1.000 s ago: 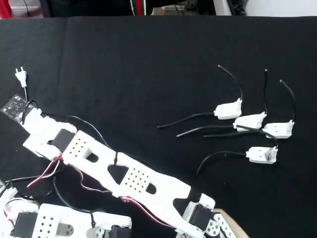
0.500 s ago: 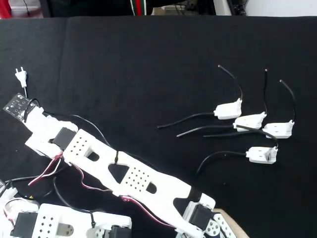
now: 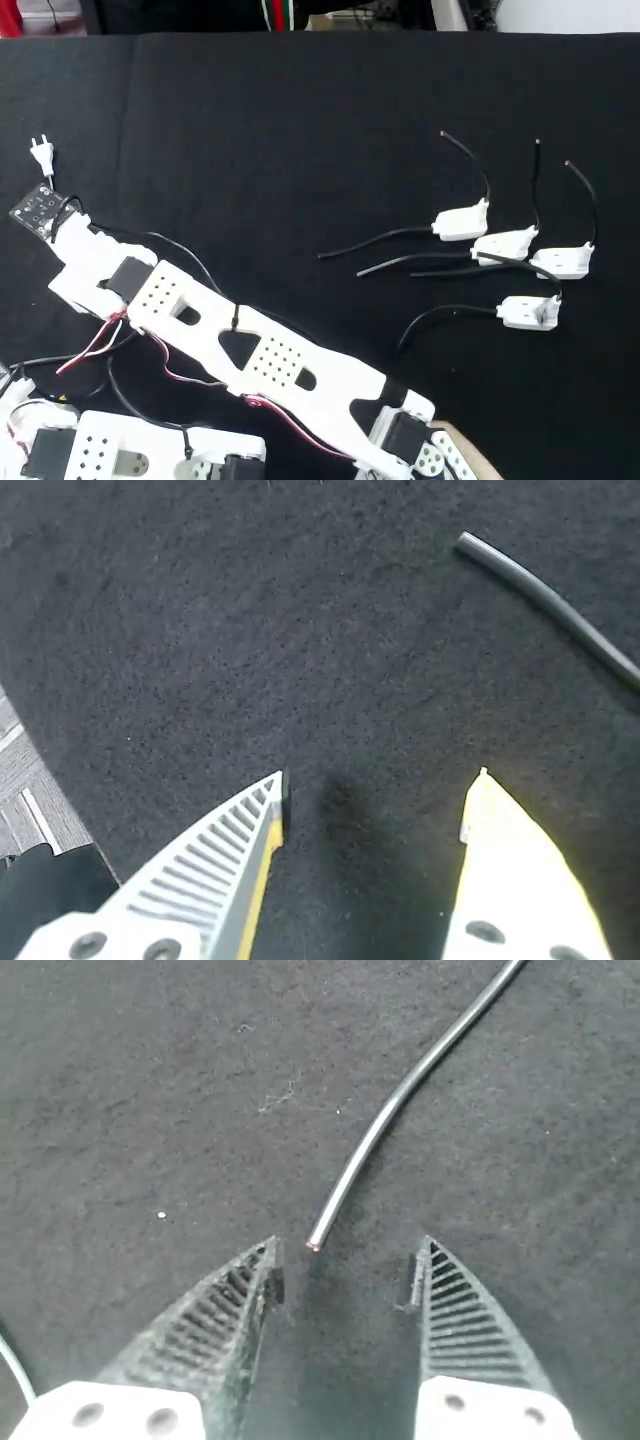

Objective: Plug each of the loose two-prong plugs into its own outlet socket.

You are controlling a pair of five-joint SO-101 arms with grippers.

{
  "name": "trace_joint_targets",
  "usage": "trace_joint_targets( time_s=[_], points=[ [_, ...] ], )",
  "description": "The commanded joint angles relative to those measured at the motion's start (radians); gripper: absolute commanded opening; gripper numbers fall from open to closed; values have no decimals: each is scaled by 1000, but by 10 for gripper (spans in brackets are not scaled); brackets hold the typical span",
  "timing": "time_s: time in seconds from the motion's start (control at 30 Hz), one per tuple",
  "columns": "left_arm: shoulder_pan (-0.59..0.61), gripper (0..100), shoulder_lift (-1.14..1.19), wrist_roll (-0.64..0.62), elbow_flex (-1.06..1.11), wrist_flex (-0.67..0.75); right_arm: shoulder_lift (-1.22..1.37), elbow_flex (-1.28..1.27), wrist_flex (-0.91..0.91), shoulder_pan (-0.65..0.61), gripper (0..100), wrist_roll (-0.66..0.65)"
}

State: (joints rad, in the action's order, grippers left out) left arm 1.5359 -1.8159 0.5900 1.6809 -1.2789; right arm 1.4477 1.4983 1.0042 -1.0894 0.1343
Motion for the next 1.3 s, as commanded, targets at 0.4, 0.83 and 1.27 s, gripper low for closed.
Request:
trace_joint_targets(
  time_s=[0.4, 0.83, 1.27],
  points=[
    [8, 282, -6, 11, 18, -3, -15, 4, -20, -14, 201, 8],
    [8, 282, -6, 11, 18, -3, -13, 1, -40, -26, 47, 5],
    [7, 282, -6, 11, 18, -3, -50, 104, 265, -12, 12, 3]
  ],
)
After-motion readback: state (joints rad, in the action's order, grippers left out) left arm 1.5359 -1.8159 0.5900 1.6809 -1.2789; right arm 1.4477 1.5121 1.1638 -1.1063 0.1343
